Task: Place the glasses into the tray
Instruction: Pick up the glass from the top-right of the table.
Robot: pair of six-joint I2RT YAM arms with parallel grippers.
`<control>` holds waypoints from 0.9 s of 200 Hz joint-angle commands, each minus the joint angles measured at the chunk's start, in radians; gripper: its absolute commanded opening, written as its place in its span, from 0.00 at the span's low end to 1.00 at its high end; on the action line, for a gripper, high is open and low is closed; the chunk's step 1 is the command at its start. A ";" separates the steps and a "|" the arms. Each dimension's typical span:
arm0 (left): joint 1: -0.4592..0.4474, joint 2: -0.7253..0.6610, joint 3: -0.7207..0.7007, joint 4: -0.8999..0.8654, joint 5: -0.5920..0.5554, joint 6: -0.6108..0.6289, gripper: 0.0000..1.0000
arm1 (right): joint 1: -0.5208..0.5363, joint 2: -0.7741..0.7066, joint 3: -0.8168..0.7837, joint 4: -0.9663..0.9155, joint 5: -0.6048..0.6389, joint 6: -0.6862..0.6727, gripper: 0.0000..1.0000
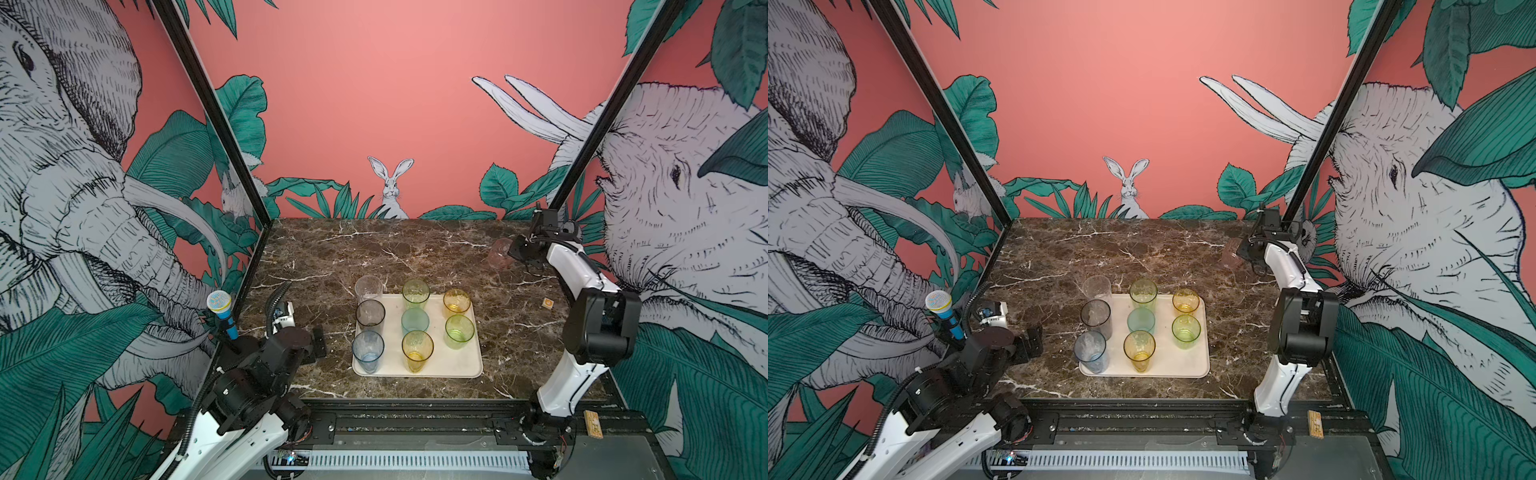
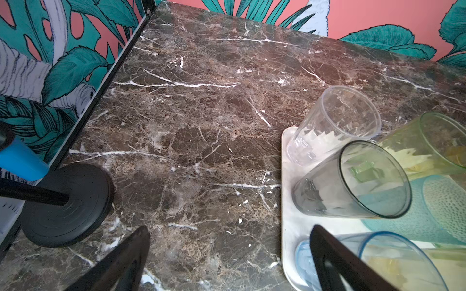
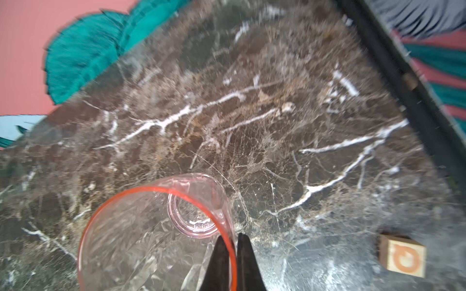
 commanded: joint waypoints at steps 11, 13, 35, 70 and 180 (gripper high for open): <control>0.003 -0.009 -0.002 -0.001 -0.006 -0.010 0.99 | 0.007 -0.117 -0.014 -0.080 0.039 -0.051 0.00; 0.003 -0.009 -0.001 -0.002 -0.005 -0.011 0.99 | 0.008 -0.122 -0.019 -0.082 0.039 -0.053 0.00; 0.003 -0.019 0.001 -0.006 -0.001 -0.013 0.99 | 0.009 -0.182 -0.051 -0.112 0.035 -0.057 0.00; 0.003 -0.039 0.002 -0.008 -0.002 -0.016 0.99 | 0.011 -0.300 -0.089 -0.162 -0.026 -0.057 0.00; 0.003 -0.041 -0.006 -0.002 0.002 -0.018 0.99 | 0.125 -0.622 -0.283 -0.375 -0.053 -0.098 0.00</control>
